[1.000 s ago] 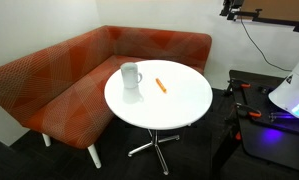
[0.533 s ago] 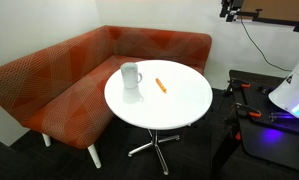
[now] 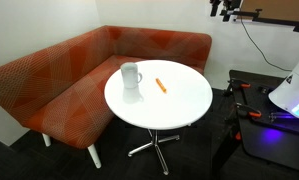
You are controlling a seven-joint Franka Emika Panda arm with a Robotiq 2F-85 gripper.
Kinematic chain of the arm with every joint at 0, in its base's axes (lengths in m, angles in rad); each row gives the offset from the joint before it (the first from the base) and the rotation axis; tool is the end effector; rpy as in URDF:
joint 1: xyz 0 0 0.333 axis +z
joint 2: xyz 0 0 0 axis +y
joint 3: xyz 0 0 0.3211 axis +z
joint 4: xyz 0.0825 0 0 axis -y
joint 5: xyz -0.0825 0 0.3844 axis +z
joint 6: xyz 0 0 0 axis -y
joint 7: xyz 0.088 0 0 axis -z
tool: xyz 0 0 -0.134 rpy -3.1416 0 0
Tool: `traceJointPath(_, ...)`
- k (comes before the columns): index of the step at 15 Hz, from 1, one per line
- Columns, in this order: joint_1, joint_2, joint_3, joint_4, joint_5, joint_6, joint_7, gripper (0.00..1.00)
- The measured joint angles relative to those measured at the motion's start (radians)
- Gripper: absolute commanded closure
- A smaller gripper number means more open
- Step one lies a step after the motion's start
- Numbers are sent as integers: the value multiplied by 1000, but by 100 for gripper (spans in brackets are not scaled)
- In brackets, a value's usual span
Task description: Put the marker in the mug
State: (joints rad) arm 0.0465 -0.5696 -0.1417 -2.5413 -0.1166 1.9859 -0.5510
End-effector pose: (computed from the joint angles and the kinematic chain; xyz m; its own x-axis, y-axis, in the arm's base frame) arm 0.3707 -0.0454 0.4389 0.8658 0.5003 -0.0071 0.5002 -0.8653 0.0320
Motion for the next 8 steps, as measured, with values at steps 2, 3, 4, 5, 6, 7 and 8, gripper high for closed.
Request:
traceJointPath(2, 8, 39, -1, 26, -19, 0, -77, 0)
traceJointPath(3, 12, 62, -1, 41, -26, 0, -111, 0)
traceJointPath(4, 15, 85, -1, 55, -28, 0, -140, 0)
traceJointPath(5, 18, 109, -1, 71, -26, 0, -174, 0)
traceJointPath(6, 21, 133, -1, 85, -20, 0, -212, 0)
traceJointPath(7, 27, 157, -3, 98, -9, 0, -259, 0)
traceJointPath(8, 33, 181, -5, 109, 6, 0, -314, 0)
